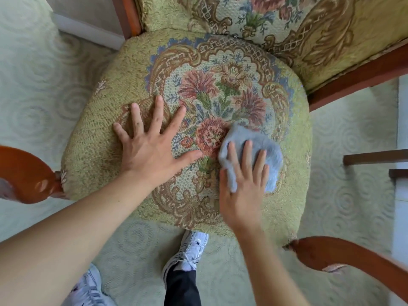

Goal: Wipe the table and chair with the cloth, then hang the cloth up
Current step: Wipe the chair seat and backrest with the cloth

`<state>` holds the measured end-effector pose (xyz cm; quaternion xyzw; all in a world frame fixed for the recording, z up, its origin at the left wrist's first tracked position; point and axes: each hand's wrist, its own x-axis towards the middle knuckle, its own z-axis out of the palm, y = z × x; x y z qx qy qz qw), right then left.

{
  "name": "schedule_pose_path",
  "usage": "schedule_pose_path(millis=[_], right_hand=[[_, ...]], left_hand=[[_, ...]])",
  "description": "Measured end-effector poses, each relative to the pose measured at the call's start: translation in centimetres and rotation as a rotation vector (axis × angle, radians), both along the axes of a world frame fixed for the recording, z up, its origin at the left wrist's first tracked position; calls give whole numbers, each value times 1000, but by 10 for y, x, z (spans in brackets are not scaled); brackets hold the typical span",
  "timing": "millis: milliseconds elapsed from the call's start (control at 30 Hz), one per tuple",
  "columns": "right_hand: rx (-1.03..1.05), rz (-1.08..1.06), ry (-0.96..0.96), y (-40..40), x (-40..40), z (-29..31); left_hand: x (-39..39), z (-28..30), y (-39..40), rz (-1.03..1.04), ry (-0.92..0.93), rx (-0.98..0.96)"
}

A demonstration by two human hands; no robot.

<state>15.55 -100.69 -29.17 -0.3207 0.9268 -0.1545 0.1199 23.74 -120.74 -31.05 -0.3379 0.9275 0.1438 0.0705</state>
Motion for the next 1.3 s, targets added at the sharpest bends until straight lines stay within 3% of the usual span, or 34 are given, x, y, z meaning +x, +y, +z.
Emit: schedule_pose_path(millis=[167, 367, 600, 767, 967, 1067, 1300], right_hand=[[27, 1, -28, 16, 55, -10], [55, 95, 45, -32, -36, -4], [136, -13, -38, -103, -132, 4], [96, 138, 35, -65, -69, 3], [79, 289, -17, 8, 12, 1], [121, 316, 7, -4, -14, 2], [156, 240, -13, -121, -131, 1]], left_hand=[[1, 2, 0, -8, -13, 20], [1, 4, -1, -13, -31, 33], [0, 2, 0, -6, -60, 59], [-1, 6, -2, -20, -95, 82], [-2, 11, -2, -17, -142, 123], [-3, 12, -3, -15, -164, 146], [-5, 9, -3, 5, -204, 157]])
